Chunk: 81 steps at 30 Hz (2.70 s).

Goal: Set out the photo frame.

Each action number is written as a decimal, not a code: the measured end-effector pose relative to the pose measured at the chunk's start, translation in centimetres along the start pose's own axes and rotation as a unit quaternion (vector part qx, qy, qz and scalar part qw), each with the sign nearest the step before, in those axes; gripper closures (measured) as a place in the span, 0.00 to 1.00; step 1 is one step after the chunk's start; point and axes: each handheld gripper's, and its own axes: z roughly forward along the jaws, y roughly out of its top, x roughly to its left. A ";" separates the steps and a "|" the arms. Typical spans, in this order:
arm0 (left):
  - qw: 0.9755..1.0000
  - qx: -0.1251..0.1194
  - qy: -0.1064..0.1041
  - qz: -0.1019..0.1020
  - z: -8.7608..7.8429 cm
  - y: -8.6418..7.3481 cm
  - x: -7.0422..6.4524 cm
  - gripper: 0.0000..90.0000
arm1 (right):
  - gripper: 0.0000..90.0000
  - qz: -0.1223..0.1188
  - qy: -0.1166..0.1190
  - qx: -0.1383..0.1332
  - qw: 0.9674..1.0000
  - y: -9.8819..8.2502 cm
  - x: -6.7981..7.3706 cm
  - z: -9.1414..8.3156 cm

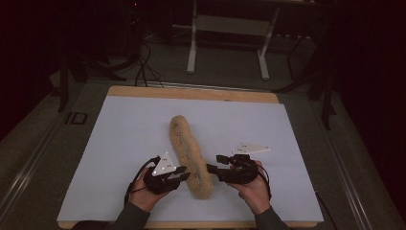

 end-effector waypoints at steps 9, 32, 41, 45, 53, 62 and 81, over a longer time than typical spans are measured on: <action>1.000 0.006 0.004 0.002 0.0 0.0 0.1 0.79 | 0.40 -0.002 0.007 0.002 1.000 -0.3 1.0 0.4; 1.000 -0.003 0.017 -0.015 -0.7 -0.2 1.1 0.78 | 0.54 -0.049 -0.005 0.066 0.997 -2.0 2.9 3.4; 1.000 -0.005 0.020 -0.018 -0.8 -0.2 1.4 0.78 | 0.59 -0.064 -0.016 0.069 0.995 -1.9 2.9 3.1; 1.000 -0.007 0.022 -0.020 -1.1 -0.2 1.6 0.78 | 0.62 -0.064 -0.019 0.069 0.995 -1.9 2.6 2.8; 0.999 -0.012 0.032 -0.027 -1.5 -0.2 2.1 0.77 | 0.65 -0.065 -0.023 0.069 0.995 -1.8 2.1 2.5; 0.999 -0.008 0.041 -0.031 -1.6 -0.3 2.4 0.75 | 0.66 -0.069 -0.019 0.067 0.995 -1.8 1.7 2.4; 0.992 -0.004 0.106 -0.062 -3.3 -0.9 4.5 0.76 | 0.71 -0.101 0.003 0.066 0.993 -1.8 1.2 2.1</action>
